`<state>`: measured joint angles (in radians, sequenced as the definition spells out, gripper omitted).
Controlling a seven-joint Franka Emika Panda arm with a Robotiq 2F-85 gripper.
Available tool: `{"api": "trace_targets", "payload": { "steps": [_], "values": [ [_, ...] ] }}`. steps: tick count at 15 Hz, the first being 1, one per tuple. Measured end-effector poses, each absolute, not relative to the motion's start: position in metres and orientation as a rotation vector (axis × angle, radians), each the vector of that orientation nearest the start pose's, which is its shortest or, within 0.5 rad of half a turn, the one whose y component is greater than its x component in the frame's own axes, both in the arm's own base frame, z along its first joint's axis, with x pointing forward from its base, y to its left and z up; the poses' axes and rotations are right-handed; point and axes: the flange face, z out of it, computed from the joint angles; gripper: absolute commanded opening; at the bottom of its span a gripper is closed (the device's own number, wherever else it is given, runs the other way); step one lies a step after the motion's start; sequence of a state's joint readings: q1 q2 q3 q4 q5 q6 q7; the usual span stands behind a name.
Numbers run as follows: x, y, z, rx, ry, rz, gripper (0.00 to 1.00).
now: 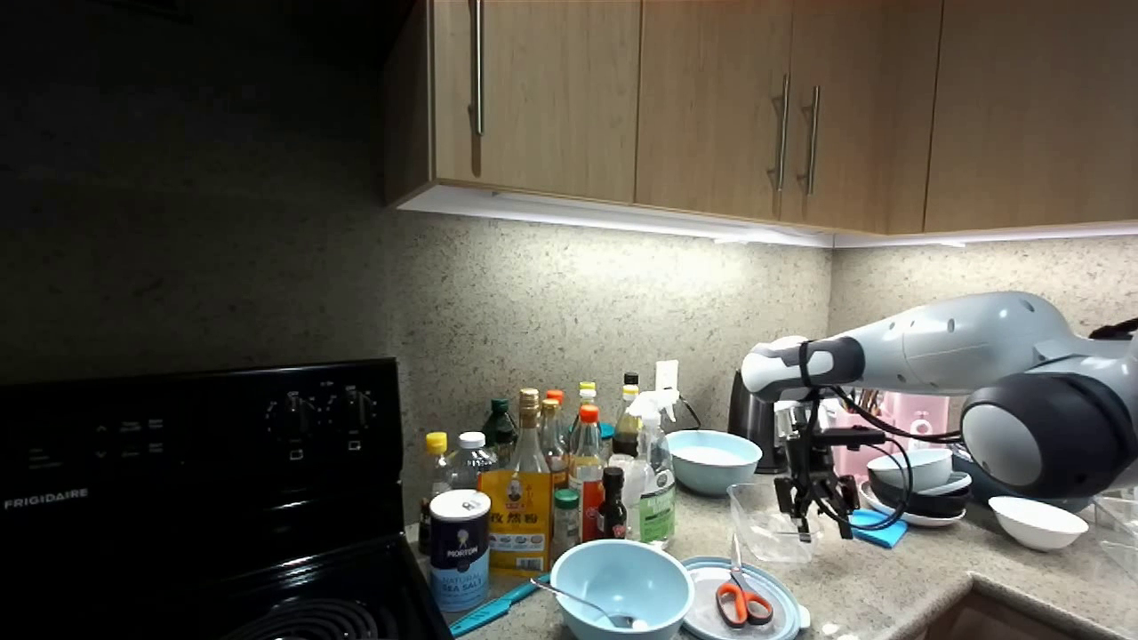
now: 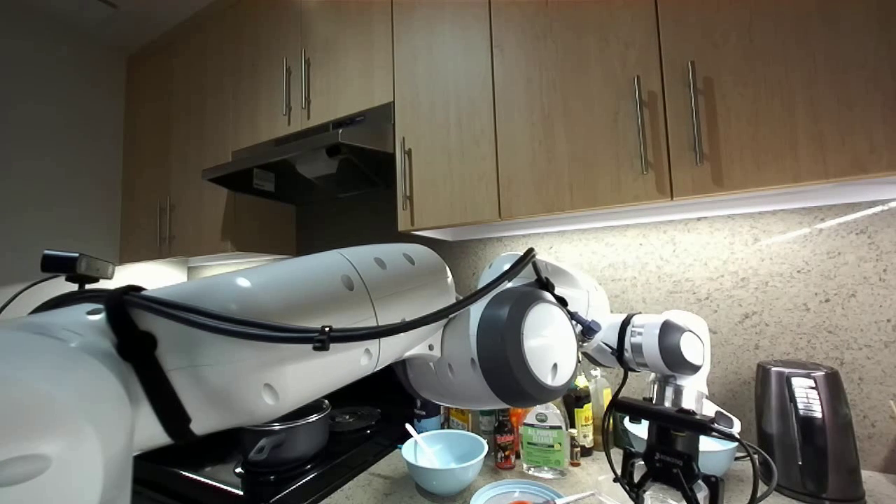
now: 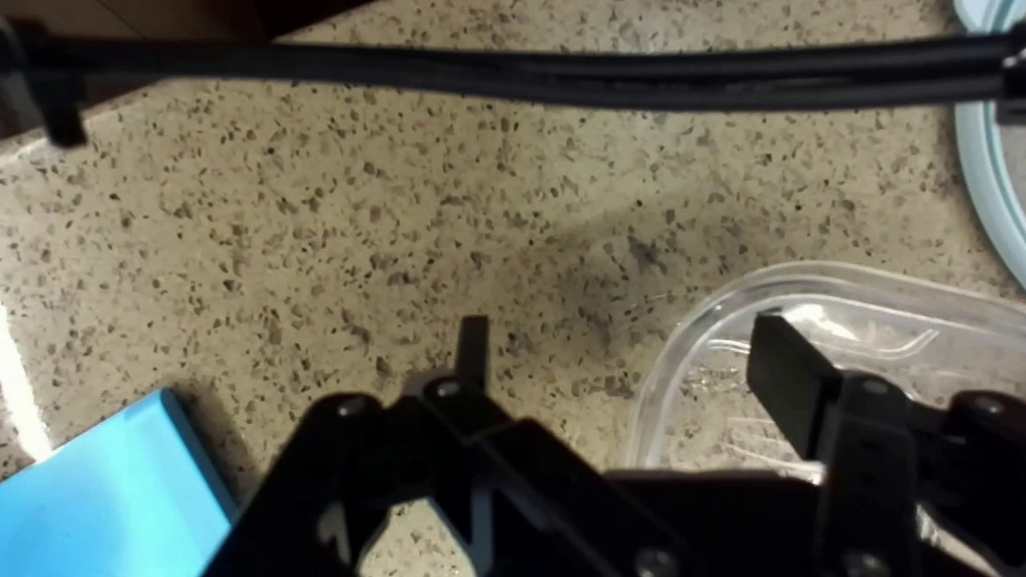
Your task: Turn the transparent bowl to the left
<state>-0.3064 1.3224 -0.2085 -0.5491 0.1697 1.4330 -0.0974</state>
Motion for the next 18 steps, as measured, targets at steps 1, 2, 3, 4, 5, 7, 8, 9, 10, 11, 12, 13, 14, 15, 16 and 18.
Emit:
{"api": "trace_targets", "payload": {
  "steps": [1,2,3,4,5,7,8,9,10,11,12,13,14,15,16,18],
  "values": [
    [0.7,-0.277,0.165,-2.965,0.477,0.649,0.47],
    [0.7,-0.277,0.163,-2.964,0.477,0.652,0.39],
    [0.7,-0.277,0.162,-2.963,0.477,0.656,0.34],
    [0.699,-0.277,0.16,-2.964,0.478,0.66,0.27],
    [0.698,-0.279,0.159,-2.971,0.481,0.671,0.2],
    [0.693,-0.284,0.155,-3.003,0.446,0.723,0.07],
    [0.689,-0.289,0.153,-3.026,0.393,0.762,0.06],
    [0.686,-0.293,0.151,-3.048,0.33,0.8,0.05],
    [0.682,-0.298,0.149,-3.067,0.268,0.837,0.03],
    [0.679,-0.302,0.147,-3.082,0.206,0.877,0.35],
    [0.676,-0.306,0.146,-3.099,0.156,0.932,0.35],
    [0.673,-0.309,0.147,-3.114,0.12,0.983,0.38],
    [0.672,-0.309,0.149,-3.127,0.095,1.03,0.45],
    [0.671,-0.309,0.149,-3.14,0.076,1.065,0.14],
    [0.671,-0.307,0.148,-3.14,0.069,1.083,0.12],
    [0.672,-0.3,0.148,-3.126,0.06,1.09,0.04]
  ]
}}
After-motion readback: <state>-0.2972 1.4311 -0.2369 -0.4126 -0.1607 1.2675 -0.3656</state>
